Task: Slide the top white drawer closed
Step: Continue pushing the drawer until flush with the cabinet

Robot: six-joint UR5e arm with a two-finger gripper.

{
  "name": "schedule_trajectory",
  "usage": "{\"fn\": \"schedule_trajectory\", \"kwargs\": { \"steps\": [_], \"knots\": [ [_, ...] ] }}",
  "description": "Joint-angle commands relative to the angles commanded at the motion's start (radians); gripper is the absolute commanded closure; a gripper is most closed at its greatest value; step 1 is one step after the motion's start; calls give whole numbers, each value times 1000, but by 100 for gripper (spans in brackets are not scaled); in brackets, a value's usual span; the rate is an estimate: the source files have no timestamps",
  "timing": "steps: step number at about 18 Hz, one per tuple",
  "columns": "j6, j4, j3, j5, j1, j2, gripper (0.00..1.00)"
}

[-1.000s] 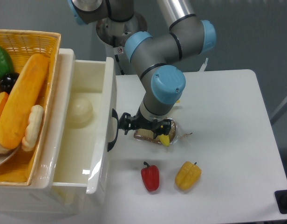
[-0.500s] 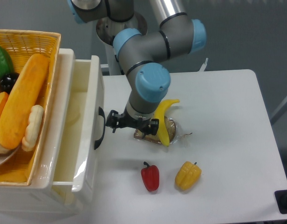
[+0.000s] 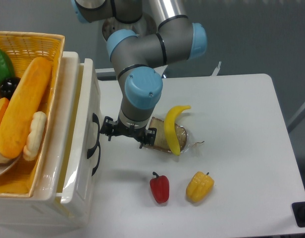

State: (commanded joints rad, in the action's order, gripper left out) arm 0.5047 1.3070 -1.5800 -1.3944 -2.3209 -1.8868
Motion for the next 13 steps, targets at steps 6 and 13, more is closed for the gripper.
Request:
{"fn": "schedule_trajectory", "kwargs": {
  "steps": [6, 13],
  "knots": [
    [-28, 2, 0, 2, 14, 3, 0],
    [-34, 3, 0, 2, 29, 8, 0]
  ]
}}
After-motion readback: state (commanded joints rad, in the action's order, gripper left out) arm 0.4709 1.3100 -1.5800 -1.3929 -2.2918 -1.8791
